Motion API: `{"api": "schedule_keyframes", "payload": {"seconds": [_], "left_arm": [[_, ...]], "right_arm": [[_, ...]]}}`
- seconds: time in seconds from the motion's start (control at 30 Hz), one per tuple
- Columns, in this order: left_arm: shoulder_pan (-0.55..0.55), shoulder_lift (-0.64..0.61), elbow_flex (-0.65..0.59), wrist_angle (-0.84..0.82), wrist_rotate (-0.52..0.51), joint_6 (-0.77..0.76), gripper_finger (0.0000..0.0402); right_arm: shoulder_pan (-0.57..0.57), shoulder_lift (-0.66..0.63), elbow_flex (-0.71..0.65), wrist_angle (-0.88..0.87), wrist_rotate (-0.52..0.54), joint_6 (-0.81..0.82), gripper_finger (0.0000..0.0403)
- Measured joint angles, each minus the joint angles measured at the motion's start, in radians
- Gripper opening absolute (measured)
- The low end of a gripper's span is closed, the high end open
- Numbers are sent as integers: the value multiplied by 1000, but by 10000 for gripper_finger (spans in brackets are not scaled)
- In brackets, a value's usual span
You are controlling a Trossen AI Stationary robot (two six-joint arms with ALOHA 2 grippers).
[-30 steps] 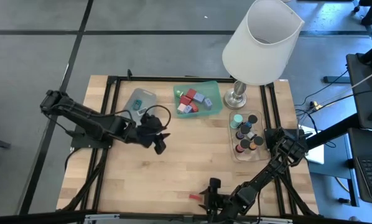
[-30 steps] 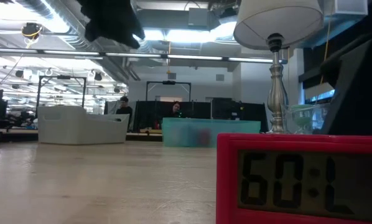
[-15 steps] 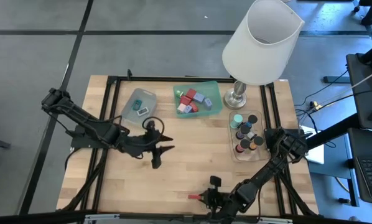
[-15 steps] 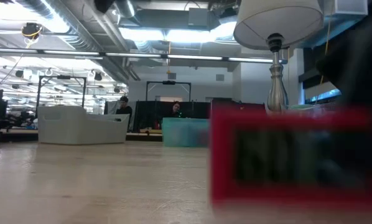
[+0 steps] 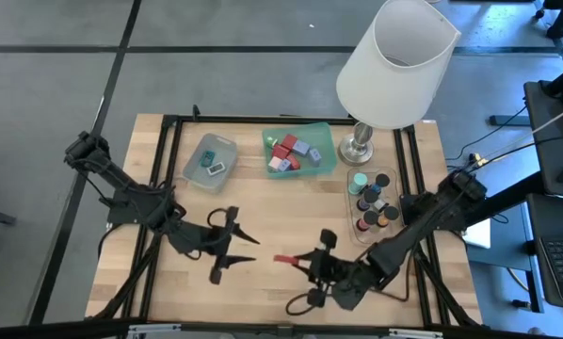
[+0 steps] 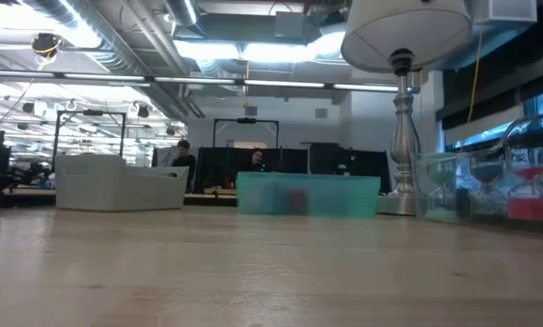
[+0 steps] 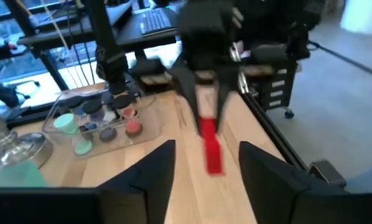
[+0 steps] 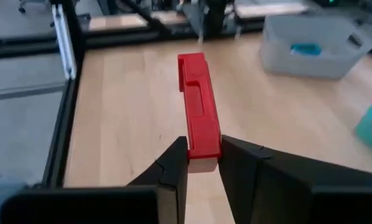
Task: Pick & Place Office items
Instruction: Put the red digital clock into the gray bin
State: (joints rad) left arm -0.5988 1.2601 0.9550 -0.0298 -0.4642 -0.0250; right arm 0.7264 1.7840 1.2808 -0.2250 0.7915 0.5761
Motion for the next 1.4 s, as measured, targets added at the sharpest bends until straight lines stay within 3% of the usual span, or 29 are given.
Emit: {"api": "schedule_keyframes", "payload": {"seconds": [0.2,0.4,0.73,1.0,1.4], "left_arm": [[-43,6,0,13,-28,61,226],[-46,34,0,77,-173,137,268],[-7,117,0,161,-182,196,283],[-6,121,0,161,-223,82,249],[12,121,0,144,-163,1,108]], "right_arm": [[-45,-52,0,6,13,-101,76],[-87,-50,0,79,5,-278,75],[-129,-49,0,192,12,-490,75],[-118,-49,0,192,44,-617,75],[-115,-48,0,213,54,-626,76]]}}
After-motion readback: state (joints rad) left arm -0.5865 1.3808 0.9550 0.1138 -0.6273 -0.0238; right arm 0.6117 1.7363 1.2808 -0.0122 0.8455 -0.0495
